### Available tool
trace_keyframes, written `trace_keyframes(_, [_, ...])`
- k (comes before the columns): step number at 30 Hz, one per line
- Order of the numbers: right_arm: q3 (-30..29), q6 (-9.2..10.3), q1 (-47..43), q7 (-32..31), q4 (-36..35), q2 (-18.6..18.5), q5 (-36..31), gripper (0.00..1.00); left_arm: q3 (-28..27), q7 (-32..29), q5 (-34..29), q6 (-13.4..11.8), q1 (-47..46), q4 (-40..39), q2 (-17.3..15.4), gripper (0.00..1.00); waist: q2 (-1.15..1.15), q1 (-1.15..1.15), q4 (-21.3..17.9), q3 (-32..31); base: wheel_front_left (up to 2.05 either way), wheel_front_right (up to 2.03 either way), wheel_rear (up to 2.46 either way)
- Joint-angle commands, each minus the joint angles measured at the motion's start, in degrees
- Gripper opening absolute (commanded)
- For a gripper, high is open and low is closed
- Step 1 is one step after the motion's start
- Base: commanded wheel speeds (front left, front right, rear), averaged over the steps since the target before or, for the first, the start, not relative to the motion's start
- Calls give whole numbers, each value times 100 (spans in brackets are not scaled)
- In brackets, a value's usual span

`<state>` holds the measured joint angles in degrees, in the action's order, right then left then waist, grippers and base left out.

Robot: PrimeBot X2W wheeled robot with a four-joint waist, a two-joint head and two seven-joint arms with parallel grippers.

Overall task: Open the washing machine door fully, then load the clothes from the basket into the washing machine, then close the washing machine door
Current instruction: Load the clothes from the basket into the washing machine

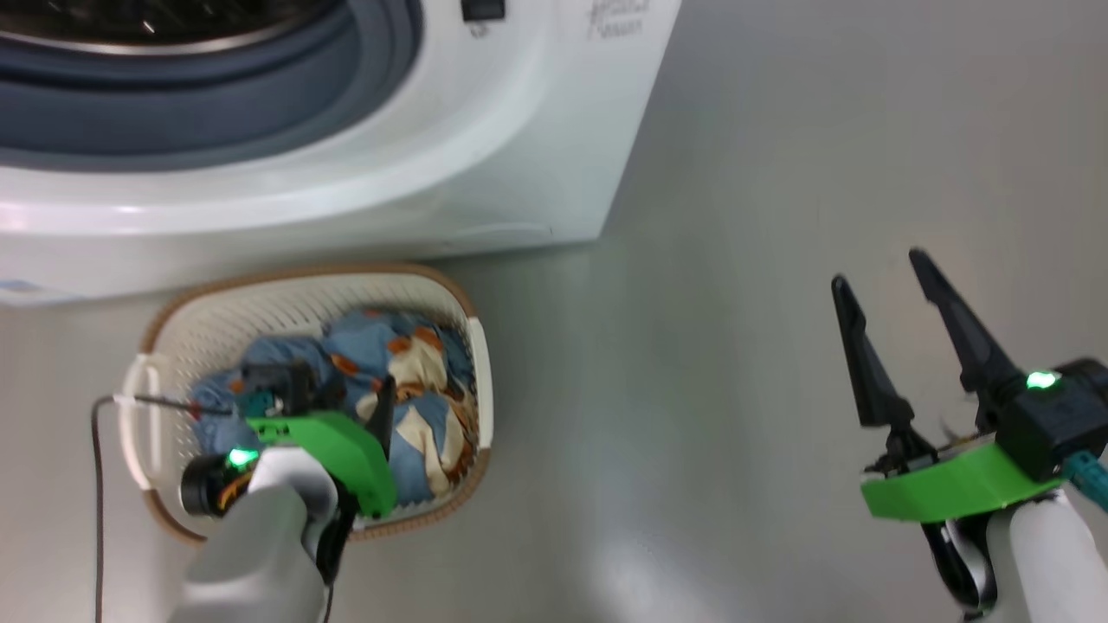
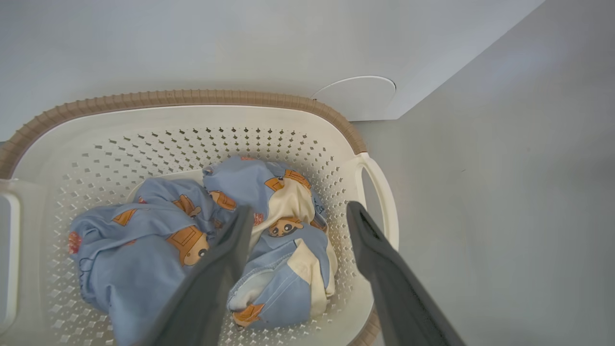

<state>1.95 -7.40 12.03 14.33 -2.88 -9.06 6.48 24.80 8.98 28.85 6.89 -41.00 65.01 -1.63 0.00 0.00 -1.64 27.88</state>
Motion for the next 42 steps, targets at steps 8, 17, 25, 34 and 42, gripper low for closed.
trace_keyframes(8, [213, -9, 435, 67, -304, -87, 101, 100, -24, -37, 409, 48, -724, 488, -125, 100, 0, 0, -380, 1476, 0, 0, 0])
trace_keyframes(17, [201, -9, 694, 67, -443, -140, 141, 100, -189, -189, 755, 53, -1169, 773, -132, 100, 0, 0, -476, 2090, 0, 0, 0])
trace_keyframes(25, [212, -9, 772, 67, -492, -98, 142, 100, -282, -311, 890, -96, -1316, 862, -225, 100, 0, 0, -567, 2310, 0, 0, 0])
trace_keyframes(34, [207, -9, 786, 67, -474, -102, 159, 100, -311, -485, 989, -214, -1298, 887, -266, 79, 0, 0, -562, 2334, 0, 0, 0])
trace_keyframes(42, [216, -9, 749, 67, -456, -110, 163, 100, -285, -472, 1018, -245, -1201, 892, -274, 0, 0, 0, -517, 2234, 0, 0, 0])
